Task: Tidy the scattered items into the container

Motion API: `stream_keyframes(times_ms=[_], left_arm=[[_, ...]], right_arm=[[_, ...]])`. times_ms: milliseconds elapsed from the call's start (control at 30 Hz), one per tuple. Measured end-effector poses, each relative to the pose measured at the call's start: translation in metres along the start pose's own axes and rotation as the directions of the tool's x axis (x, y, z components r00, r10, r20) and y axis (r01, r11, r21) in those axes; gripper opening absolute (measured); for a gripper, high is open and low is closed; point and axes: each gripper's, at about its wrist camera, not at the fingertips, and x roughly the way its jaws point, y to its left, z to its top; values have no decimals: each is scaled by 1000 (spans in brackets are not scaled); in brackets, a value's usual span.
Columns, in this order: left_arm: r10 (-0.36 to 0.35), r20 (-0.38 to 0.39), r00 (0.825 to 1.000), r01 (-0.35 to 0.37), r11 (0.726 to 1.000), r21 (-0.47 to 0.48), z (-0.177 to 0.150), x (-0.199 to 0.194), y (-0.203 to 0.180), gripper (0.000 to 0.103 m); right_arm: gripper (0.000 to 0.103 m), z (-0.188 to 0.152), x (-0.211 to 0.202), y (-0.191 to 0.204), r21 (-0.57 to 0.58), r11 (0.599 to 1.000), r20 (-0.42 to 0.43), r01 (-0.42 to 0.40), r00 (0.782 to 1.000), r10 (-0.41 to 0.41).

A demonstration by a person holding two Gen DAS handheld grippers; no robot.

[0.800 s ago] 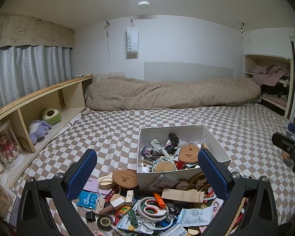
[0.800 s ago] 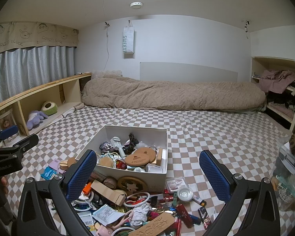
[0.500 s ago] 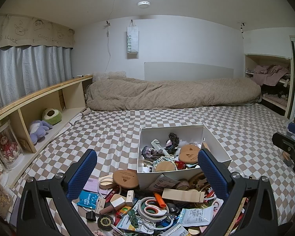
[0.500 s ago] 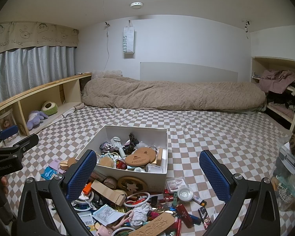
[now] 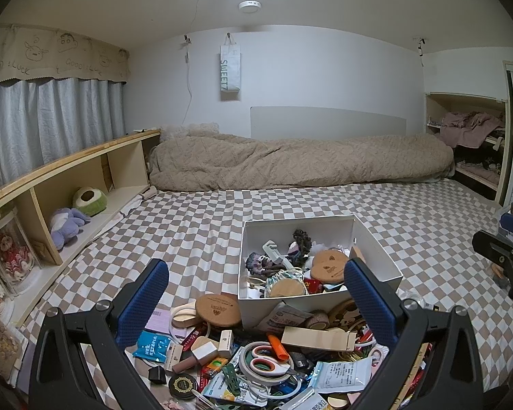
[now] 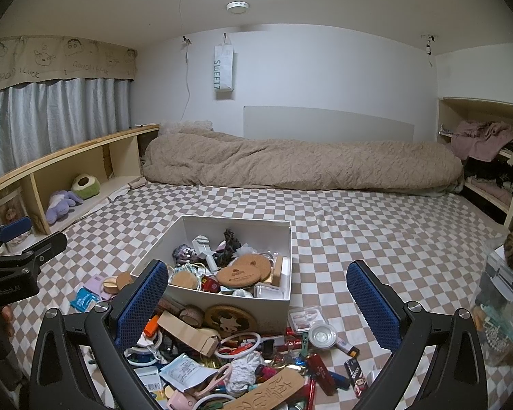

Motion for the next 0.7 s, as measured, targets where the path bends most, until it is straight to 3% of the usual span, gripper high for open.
stream_keyframes(times_ms=[333, 700], left_arm=[[24, -19, 1000, -24, 1000, 2, -7, 6, -1, 103], [59, -108, 992, -64, 997, -46, -16, 40, 13, 103]], right_arm=[[103, -3, 9, -8, 24, 1000, -15, 5, 1000, -5], [103, -16, 39, -26, 55, 996, -88, 64, 994, -59]])
